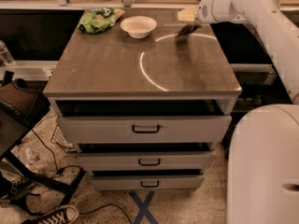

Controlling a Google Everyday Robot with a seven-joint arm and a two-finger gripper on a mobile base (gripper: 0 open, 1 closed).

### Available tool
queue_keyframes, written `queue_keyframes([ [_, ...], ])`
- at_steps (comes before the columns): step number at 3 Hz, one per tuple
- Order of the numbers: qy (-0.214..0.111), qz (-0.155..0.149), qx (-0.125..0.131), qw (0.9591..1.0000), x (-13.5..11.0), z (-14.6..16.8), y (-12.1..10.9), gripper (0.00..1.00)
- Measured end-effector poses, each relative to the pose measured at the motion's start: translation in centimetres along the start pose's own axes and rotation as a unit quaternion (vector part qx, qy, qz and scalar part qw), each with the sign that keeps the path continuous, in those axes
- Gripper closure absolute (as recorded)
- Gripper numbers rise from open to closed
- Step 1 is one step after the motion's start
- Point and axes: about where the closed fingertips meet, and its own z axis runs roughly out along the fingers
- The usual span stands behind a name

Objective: Move rxbar chocolate near paper bowl

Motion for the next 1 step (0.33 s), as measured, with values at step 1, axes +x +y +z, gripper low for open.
queue_keyframes([
  [1,0.001,0.0,-0.002,1.0,0.14,0.28,0.18,0.0],
])
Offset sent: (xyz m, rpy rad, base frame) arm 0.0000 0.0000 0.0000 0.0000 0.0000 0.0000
